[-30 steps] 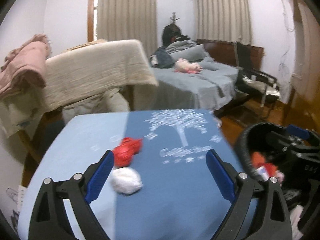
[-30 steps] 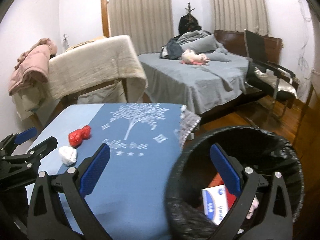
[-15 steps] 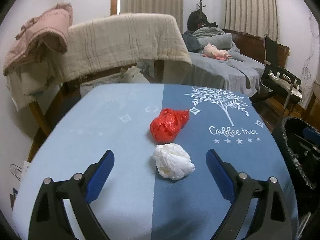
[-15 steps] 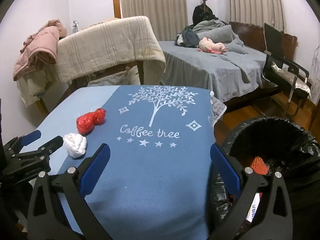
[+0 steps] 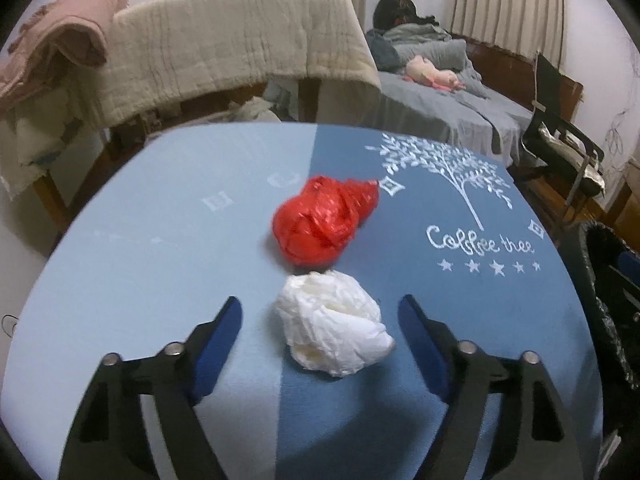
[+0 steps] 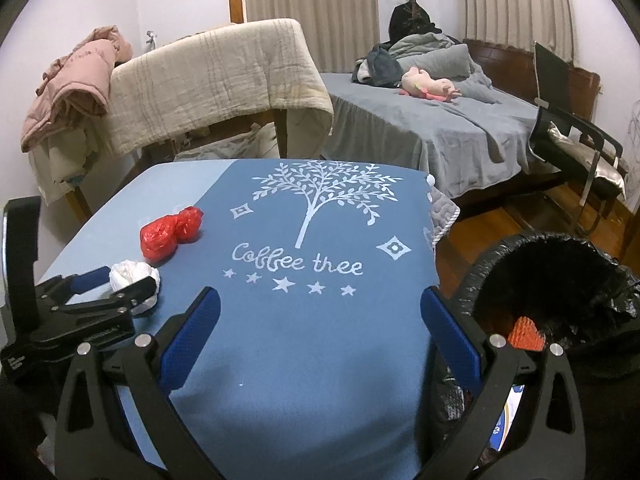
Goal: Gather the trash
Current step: 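Grasp the white crumpled tissue with the left tool, then grasp the red plastic bag with the right tool while the left tool holds the tissue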
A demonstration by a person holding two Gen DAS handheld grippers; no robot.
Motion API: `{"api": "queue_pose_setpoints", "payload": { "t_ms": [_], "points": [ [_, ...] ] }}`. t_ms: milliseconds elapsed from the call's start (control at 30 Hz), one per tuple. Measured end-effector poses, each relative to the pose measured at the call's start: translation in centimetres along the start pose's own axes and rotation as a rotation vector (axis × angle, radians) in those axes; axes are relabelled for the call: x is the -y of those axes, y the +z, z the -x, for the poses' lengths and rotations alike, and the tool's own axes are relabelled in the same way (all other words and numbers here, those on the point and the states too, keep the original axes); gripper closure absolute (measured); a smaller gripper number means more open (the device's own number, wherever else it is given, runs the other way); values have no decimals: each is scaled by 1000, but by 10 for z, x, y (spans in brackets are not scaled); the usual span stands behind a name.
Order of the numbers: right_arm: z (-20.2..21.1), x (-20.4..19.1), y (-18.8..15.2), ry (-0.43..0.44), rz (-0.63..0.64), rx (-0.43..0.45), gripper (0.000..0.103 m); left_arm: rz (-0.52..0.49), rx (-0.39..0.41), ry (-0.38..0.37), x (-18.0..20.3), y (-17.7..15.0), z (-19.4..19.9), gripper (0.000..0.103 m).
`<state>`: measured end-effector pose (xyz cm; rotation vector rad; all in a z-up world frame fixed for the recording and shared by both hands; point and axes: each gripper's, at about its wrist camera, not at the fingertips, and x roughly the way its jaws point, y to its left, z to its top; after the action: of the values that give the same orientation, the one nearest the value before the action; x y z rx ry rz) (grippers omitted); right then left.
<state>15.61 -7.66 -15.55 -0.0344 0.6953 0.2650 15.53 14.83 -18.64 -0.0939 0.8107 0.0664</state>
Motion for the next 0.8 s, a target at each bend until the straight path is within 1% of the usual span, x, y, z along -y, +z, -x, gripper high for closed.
{"api": "queue_pose_setpoints", "payload": {
  "t_ms": [33,67,133,233,367,533,667,800],
  "points": [
    [-1,-1,1,1,2,0,6,-5,-15,-8,1,0,-3,37],
    [-2,-2,1,2,3,-1,6,-7,-26,-16,1,0,-5,47],
    [-2,-3,1,5,7,-2,6,-6,-46,-39,0,0,-9,57],
    [-3,-5,2,8,13,-4,5,-13,-29,-46,2,0,-6,64],
    [-5,-8,3,13,16,-5,5,-5,11,-50,0,2,4,66],
    [-11,-19,8,27,26,-2,6,15,71,-37,-14,9,27,66],
    [-22,-35,18,54,32,2,6,32,118,1,-37,16,42,66],
    [-41,-62,30,99,42,-4,6,55,134,59,-63,22,43,66]
  ]
}}
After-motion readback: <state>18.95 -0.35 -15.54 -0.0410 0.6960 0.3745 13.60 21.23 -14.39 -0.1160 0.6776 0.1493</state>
